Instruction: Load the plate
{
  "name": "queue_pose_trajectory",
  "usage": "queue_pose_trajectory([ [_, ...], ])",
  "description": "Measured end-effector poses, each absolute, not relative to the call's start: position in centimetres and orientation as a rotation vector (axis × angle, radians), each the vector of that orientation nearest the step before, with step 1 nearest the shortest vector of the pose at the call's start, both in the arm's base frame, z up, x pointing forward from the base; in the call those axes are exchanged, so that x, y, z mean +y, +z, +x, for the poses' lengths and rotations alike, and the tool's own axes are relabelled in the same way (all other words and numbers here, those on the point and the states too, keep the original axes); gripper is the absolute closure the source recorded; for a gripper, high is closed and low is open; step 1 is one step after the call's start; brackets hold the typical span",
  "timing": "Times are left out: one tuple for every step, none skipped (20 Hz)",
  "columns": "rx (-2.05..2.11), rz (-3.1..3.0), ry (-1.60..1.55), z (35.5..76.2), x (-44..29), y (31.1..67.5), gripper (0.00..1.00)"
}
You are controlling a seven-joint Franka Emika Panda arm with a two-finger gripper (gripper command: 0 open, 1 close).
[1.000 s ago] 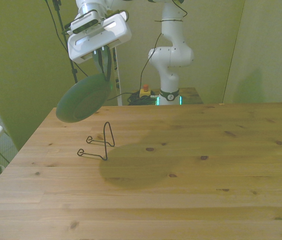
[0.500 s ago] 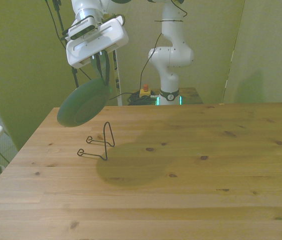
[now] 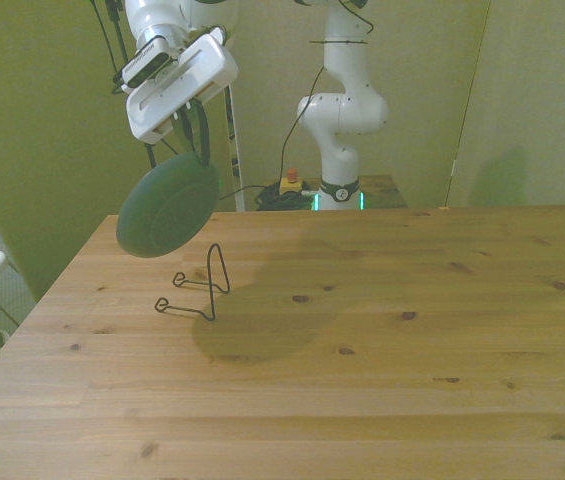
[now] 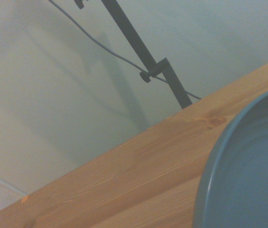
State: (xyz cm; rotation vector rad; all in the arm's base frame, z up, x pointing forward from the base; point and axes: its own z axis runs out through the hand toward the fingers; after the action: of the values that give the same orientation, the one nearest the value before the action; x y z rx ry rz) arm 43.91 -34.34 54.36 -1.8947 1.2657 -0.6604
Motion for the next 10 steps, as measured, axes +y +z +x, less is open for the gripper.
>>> queue_pose_trajectory([
  [1.264,-1.890,-0.660,44.1,-34.5,54.1,1.00],
  [1.263,-1.892,-0.654,44.3,-34.6,53.8,1.00],
  [1.259,-1.897,-0.646,44.5,-34.6,53.6,1.00],
  [1.256,-1.903,-0.637,44.7,-34.5,53.2,1.00],
  [1.255,-1.903,-0.636,44.7,-34.4,53.2,1.00],
  [1.253,-1.900,-0.632,44.7,-34.4,53.2,1.00],
  [1.248,-1.890,-0.623,44.7,-34.4,53.1,1.00],
  [1.243,-1.878,-0.611,44.7,-34.4,53.0,1.00],
  [1.240,-1.865,-0.604,44.6,-34.5,52.9,1.00],
  [1.241,-1.852,-0.598,44.5,-34.8,52.7,1.00],
])
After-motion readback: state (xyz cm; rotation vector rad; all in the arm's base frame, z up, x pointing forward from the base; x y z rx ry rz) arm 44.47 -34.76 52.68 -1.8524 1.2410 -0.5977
